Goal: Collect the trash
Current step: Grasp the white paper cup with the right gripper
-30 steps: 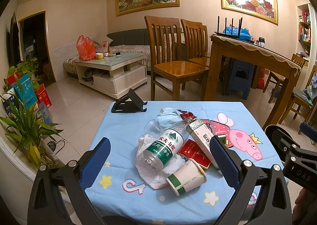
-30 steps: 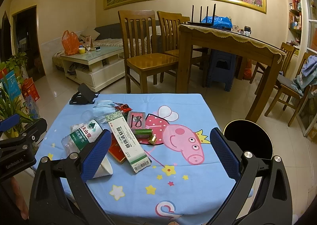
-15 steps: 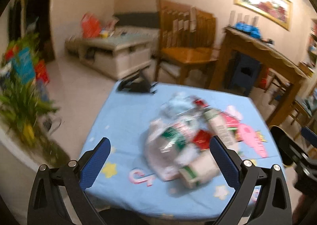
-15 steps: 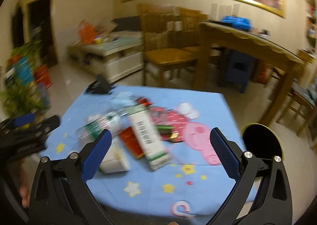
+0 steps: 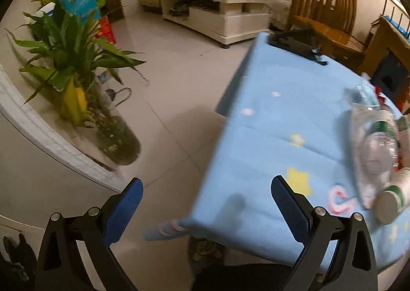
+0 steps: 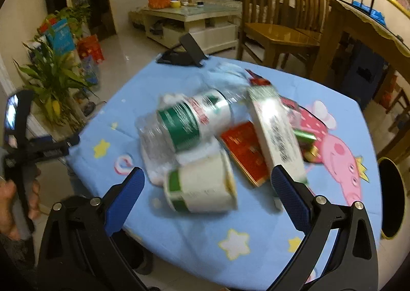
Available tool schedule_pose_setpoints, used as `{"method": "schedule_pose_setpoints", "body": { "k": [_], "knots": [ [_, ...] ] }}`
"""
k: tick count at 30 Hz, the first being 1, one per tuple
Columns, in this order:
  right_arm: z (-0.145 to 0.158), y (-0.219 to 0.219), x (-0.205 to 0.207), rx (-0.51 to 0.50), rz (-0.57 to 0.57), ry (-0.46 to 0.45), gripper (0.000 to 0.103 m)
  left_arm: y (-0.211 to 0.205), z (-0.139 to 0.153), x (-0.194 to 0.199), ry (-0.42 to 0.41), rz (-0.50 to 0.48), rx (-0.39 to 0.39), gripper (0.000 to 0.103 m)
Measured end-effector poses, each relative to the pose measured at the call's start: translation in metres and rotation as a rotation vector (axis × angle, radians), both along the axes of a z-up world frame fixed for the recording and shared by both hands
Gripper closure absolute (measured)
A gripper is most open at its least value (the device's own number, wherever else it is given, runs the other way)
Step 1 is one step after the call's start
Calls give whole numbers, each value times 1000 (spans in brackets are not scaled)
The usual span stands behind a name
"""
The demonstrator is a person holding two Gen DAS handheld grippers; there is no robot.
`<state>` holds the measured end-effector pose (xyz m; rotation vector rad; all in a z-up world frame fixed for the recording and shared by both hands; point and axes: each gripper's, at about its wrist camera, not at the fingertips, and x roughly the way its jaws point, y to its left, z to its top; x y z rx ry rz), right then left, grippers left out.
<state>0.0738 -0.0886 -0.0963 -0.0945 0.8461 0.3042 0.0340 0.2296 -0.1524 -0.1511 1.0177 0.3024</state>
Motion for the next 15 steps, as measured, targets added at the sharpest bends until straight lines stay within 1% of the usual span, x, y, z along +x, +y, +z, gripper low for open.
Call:
{"method": "schedule_pose_setpoints", "body": {
  "k": [1,3,5,7,8,10,13,14,15],
  "knots": [
    [2,7,8,29,17,13,5,5,-1,-1,-3,11,14,6],
    [3,20,23,23,21,44,5,10,0,1,-17,19,19,6],
    [4,28,30,-48,-5,46,5,7,4,5,-39,14,16,6],
    [-3,33,30,-123,-10,31,5,4,9,4,-67,-7,10,6],
    [-13,35,28,-176,0,28,5,1,12,4,-79,-26,12,6],
    [-30,37,24,-228,5,35,5,-6,16,6,-95,-66,25,6],
    [-55,33,26,-227,12,94,5,-17,18,7,-105,-102,32,6],
    [-59,32,28,-240,10,92,6,-21,19,8,-109,-113,29,6],
    [-61,32,29,-247,12,87,12,-23,21,8,-113,-122,25,6]
  ]
}}
